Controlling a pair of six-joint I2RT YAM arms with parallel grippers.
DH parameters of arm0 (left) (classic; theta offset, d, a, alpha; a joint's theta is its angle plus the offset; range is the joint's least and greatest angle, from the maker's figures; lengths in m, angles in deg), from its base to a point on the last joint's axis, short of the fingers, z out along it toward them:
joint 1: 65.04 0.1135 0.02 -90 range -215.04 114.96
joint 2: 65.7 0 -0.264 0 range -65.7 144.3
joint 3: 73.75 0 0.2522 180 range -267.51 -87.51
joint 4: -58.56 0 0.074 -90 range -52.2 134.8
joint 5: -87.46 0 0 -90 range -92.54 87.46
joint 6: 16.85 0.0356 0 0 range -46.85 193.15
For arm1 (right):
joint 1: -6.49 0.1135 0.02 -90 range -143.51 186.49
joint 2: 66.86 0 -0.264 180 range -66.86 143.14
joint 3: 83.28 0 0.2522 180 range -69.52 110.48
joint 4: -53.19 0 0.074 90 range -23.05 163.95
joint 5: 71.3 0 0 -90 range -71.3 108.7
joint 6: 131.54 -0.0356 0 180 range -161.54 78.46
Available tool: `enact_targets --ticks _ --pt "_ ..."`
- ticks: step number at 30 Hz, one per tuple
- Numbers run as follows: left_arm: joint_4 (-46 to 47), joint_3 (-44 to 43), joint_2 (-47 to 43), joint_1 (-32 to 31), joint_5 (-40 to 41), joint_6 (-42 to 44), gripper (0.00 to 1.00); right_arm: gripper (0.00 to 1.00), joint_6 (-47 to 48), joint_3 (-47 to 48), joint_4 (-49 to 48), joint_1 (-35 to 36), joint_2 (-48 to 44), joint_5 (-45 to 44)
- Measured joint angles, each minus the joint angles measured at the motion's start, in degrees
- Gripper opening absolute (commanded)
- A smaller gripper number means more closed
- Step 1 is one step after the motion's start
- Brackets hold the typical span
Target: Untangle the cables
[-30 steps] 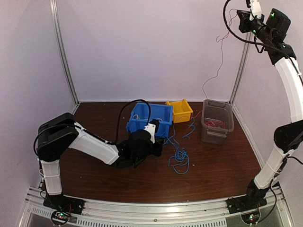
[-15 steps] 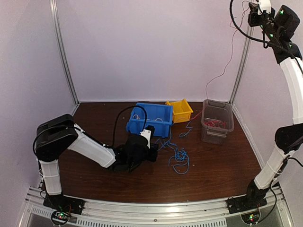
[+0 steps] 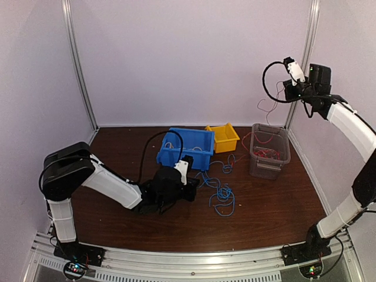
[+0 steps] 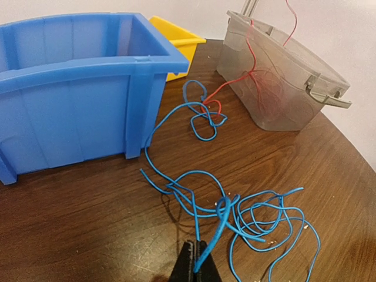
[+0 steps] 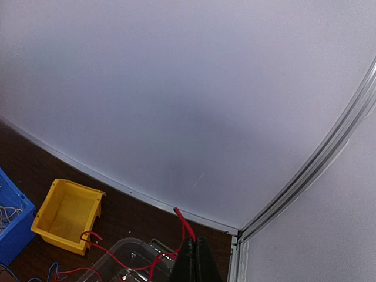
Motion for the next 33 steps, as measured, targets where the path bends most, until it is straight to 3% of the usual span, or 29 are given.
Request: enact_targets --ticks 4,5,8,10,12,14,18,24,28,33 --pt "0.6 0.1 -0.3 0.0 -0.6 0.2 0.0 0.0 -1.0 -8.6 -0.9 0.0 0.0 -0.8" --pt "0.8 0.2 -0.3 0.0 -0.7 0.2 0.0 0.05 -1.1 -10.7 -1.8 -0.1 0.0 -1.4" --pt "1.1 0.6 -0.5 0.0 -0.8 0.3 0.0 0.49 -2.2 -16.0 -3.1 -0.7 0.1 -2.6" --pt "1.1 1.1 -0.9 0.0 -0.8 0.4 0.0 0.67 -2.8 -17.9 -2.9 -1.5 0.6 -2.8" --pt "1.2 1.5 -1.2 0.0 -0.7 0.5 0.0 0.77 -3.3 -18.2 -2.1 -1.9 1.0 -2.3" --pt "1.2 1.6 -1.4 0.0 -0.7 0.7 0.0 0.77 -3.2 -17.9 -0.6 -2.2 0.9 -0.2" --pt "1.3 1.7 -1.6 0.0 -0.7 0.8 0.0 0.69 -0.7 -14.8 4.7 -1.0 0.9 5.0" --pt "1.7 1.9 -1.6 0.0 -0.9 0.8 0.0 0.5 9.0 -4.3 15.4 6.5 5.1 9.1" --pt "1.8 2.5 -2.0 0.0 -1.1 0.8 0.0 0.5 16.0 2.6 22.8 10.8 11.9 8.8" --pt "0.9 5.6 -4.9 0.0 -0.3 0.5 0.0 0.49 21.3 4.9 30.5 16.1 18.5 4.5"
